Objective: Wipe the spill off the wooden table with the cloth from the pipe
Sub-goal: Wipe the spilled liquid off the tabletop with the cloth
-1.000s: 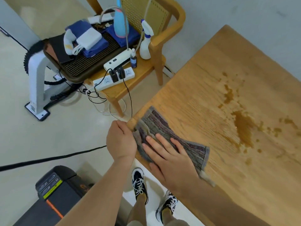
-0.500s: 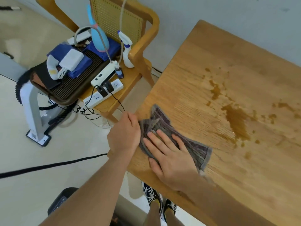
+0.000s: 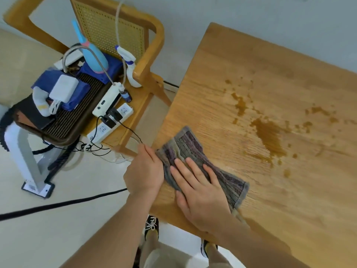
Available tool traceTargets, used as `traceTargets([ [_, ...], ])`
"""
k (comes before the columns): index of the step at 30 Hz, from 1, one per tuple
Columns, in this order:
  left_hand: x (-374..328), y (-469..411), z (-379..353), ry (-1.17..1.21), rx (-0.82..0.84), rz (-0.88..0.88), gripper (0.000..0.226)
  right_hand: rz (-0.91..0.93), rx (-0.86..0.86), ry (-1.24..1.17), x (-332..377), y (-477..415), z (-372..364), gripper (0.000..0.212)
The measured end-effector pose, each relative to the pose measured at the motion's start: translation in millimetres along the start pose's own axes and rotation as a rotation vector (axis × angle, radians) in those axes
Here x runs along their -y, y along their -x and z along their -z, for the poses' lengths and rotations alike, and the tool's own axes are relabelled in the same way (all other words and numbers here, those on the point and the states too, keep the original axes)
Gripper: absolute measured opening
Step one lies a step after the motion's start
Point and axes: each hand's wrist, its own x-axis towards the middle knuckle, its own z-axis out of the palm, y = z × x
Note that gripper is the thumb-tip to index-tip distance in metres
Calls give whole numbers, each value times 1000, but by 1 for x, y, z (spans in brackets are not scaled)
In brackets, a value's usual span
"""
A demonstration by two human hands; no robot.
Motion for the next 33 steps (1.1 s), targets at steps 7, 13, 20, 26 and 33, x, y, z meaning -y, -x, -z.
traceTargets([
  [7, 4, 0, 10, 73, 125, -22, 28, -429, -114, -74, 24, -86, 9, 56],
  [13, 0, -3, 9, 100, 134, -49, 29, -328, -79, -9, 63, 16, -18, 57],
  [20, 4, -7, 4, 77, 161, -56, 36, -578, -204, -136, 31, -100, 8, 55],
  [26, 3, -6, 6, 83, 155, -40, 28, -404, -159, -45, 68, 9, -22, 55],
  [33, -23, -44, 15, 235, 241, -211, 28, -533, -195, -108, 36, -28, -7, 52],
])
